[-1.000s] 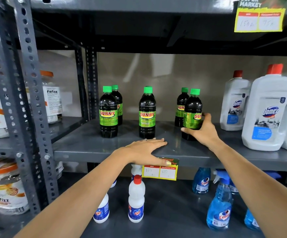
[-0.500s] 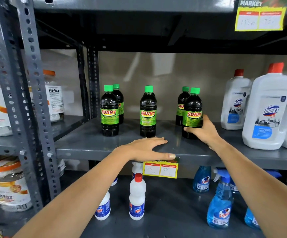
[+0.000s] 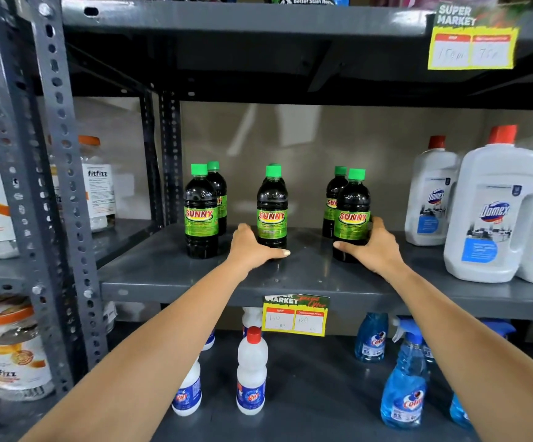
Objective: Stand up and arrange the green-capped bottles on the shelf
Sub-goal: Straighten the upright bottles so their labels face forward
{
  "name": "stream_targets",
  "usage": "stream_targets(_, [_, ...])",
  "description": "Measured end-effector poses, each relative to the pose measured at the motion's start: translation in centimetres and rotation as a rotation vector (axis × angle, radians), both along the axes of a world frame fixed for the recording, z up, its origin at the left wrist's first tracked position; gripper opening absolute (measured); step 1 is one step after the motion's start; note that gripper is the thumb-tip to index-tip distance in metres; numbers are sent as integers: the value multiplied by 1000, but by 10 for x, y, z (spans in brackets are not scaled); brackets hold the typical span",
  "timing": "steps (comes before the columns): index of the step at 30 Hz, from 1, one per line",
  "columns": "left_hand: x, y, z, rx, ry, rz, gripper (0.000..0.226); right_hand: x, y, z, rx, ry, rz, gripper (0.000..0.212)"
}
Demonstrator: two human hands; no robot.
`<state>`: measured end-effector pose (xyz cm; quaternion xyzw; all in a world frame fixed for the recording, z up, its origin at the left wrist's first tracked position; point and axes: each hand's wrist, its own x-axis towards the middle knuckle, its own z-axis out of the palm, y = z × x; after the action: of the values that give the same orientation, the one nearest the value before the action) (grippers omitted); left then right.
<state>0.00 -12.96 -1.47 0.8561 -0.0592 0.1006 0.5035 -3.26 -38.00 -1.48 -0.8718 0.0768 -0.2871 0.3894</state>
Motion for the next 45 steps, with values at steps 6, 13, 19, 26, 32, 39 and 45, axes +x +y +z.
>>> stream_targets(6, [9,-10,1,18,-8,-59,62,-9,-2,3,-45,56,-7,74])
stream_targets(13, [0,-4,-15,62,-85,-80,68,-30,-8,-5,-96,20,-6,70])
stream_targets(19, [-9,-2,-11,77,-86,-86,68,-33,-4,-5,-88,24,3,70])
stream_targets(26, [-18,15,-12,163,-115,-69,67,-38,-5,-6,96,-6,26,90])
stream_targets(32, [-38,91,-21,465,-253,-4,69,-54,27,3,272,-478,-74,35])
stream_targets(39, [-55,179,-15,852,36,16,135,-59,145,23,231,-516,341,17])
stream_targets(45, [-40,191,-8,930,170,-58,154,-21,264,-6,246,-252,451,31])
